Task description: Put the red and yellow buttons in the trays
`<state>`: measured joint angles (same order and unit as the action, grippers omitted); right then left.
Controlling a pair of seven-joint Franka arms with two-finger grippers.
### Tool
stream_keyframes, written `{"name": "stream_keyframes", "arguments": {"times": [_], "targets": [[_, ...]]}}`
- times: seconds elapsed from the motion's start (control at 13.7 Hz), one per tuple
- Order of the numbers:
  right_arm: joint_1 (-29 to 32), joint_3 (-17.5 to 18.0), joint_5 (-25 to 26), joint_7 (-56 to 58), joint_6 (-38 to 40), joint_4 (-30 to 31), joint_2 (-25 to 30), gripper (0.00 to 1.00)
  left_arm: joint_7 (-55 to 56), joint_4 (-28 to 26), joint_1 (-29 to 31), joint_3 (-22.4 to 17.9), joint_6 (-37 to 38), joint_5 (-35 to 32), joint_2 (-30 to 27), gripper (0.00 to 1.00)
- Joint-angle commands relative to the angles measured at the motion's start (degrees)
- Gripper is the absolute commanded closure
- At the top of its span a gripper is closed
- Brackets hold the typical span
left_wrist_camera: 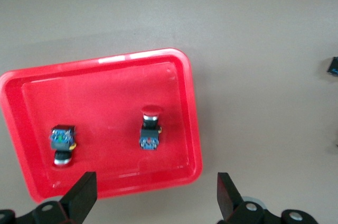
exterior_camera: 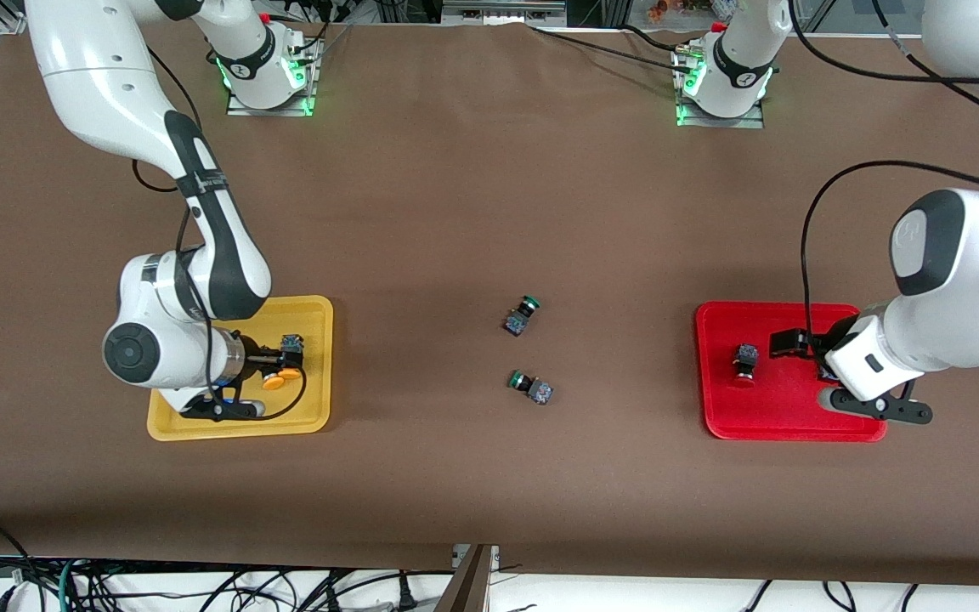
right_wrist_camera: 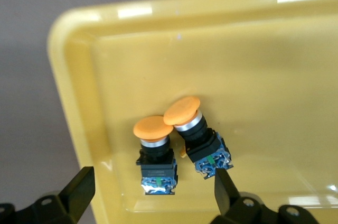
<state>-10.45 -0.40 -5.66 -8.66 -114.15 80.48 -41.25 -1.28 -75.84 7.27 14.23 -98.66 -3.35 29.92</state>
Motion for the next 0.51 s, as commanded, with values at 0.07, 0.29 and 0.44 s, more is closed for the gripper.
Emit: {"name": "stream_keyframes", "arguments": {"times": [0.07, 0.29, 0.44], "targets": [[-0.1, 0.3, 2.0, 0.4, 5.5, 1.3, 8.8, 0.0, 4.5, 0.1, -1.1, -0.4, 9.5, 0.7, -9.0, 0.0], [-0.1, 0.3, 3.9, 0.9, 8.7, 4.1, 17.9, 0.0, 4.7, -0.2, -2.6, -2.9, 10.6, -0.4, -15.0, 0.0], [-0.1, 0.2, 4.0, 1.2, 9.4, 9.7, 26.0, 0.0, 4.6, -0.6, -5.1, -6.7, 12.8, -0.4, -17.5, 0.0]]}}
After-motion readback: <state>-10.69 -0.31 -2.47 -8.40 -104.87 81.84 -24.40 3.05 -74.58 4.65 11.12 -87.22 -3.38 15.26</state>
